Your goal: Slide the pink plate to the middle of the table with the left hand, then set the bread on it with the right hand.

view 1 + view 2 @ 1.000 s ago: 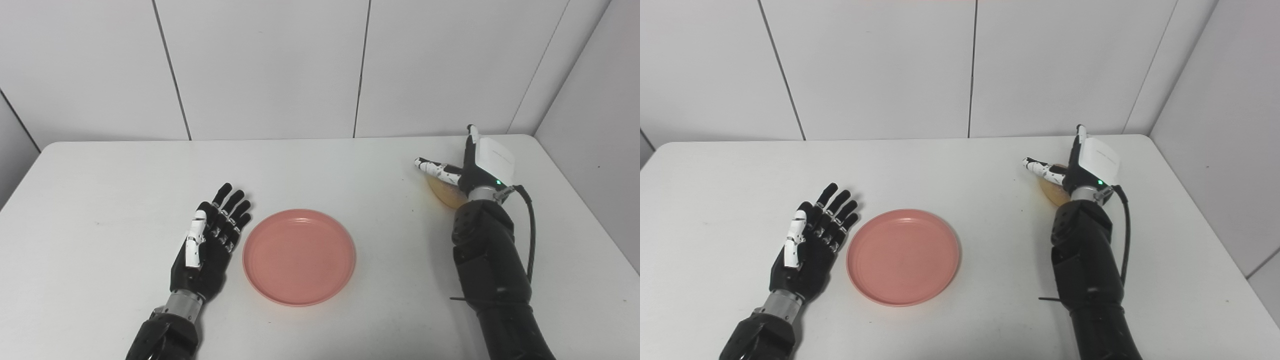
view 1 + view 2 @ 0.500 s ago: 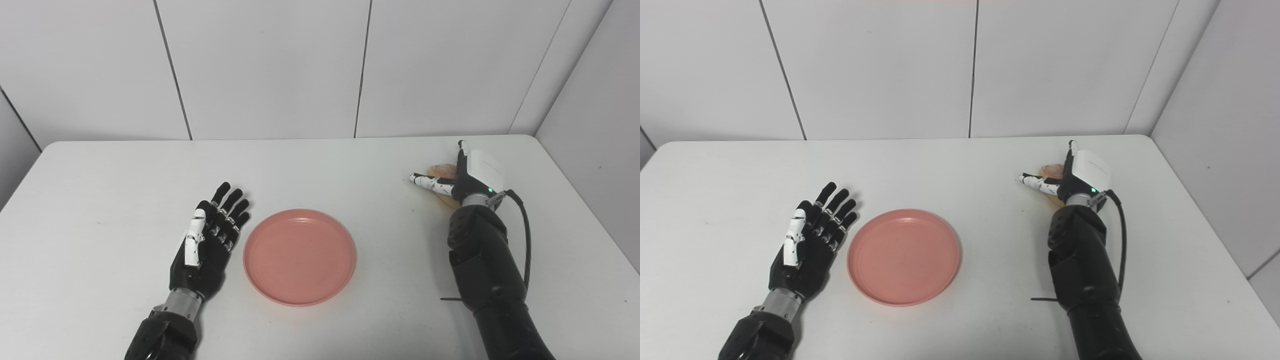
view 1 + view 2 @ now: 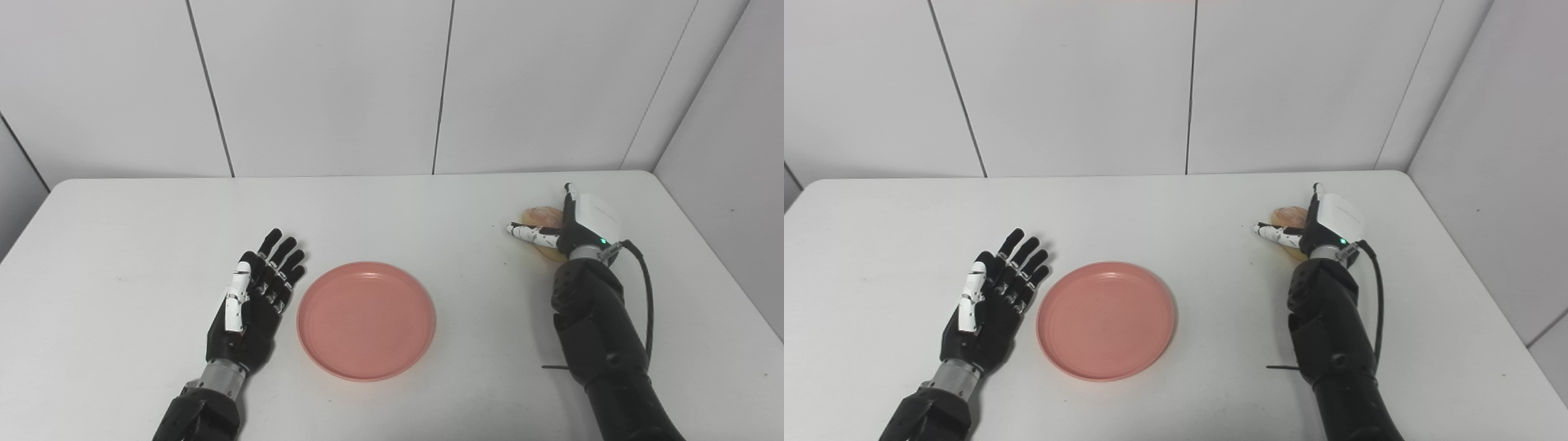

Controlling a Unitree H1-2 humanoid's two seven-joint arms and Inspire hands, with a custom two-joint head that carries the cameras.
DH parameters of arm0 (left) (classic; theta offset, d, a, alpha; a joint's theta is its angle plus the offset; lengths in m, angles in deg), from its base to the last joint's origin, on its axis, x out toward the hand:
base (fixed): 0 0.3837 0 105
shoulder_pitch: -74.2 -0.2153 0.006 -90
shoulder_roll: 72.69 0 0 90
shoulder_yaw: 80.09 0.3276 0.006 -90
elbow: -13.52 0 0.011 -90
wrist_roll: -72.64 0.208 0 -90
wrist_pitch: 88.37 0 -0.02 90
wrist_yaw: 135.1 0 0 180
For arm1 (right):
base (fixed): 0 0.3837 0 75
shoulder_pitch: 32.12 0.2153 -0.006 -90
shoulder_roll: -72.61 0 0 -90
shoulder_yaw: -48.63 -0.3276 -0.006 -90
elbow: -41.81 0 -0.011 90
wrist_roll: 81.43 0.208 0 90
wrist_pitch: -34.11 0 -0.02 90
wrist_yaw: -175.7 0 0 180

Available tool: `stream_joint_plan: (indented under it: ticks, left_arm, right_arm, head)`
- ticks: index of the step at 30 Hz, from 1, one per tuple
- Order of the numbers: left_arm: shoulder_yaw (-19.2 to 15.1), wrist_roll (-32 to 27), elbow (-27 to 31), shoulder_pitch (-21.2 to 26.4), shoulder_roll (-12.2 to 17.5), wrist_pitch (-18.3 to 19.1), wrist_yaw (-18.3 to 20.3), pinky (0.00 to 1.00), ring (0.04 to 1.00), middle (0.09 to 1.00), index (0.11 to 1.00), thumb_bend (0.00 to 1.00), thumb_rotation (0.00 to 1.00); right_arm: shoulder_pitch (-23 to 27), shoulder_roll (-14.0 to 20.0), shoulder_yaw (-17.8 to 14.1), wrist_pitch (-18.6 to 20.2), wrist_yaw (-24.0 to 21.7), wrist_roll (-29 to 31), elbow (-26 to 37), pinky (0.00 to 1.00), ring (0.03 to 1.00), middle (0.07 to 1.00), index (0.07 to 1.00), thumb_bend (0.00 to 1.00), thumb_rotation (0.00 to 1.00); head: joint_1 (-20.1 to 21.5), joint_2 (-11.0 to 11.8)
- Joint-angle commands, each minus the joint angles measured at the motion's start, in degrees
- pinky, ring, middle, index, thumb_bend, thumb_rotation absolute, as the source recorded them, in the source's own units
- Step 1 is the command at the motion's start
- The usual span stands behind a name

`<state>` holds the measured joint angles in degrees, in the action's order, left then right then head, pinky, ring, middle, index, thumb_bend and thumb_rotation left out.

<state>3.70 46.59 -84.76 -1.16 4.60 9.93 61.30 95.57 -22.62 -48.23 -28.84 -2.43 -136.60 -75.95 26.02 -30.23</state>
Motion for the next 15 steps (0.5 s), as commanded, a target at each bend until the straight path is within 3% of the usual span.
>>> stream_joint_plan:
  ticks: [1,10,15]
  left_arm:
    - [-0.21,0.14,-2.62,-2.46,0.32,1.03,-0.10,0.98,0.945,0.948,0.939,0.31,1.00]
    - [-0.32,0.07,-2.72,-2.45,0.35,1.05,-0.18,0.98,0.943,0.944,0.935,0.31,1.00]
    - [-0.37,0.02,-2.41,-2.50,0.26,1.27,-0.36,0.98,0.944,0.946,0.938,0.32,1.00]
  right_arm:
    - [3.16,1.16,-0.28,-0.14,1.60,-0.75,0.26,0.77,0.854,0.894,0.942,1.00,0.59]
    - [3.78,1.39,-0.23,-0.15,1.63,0.20,-1.44,0.74,0.843,0.893,0.935,1.00,0.59]
    - [4.46,1.32,-1.02,-0.14,1.95,2.37,-2.78,0.65,0.777,0.832,0.876,0.99,0.55]
  head:
    - [0.00,-0.03]
    - [0.07,0.00]
    - [-0.01,-0.14]
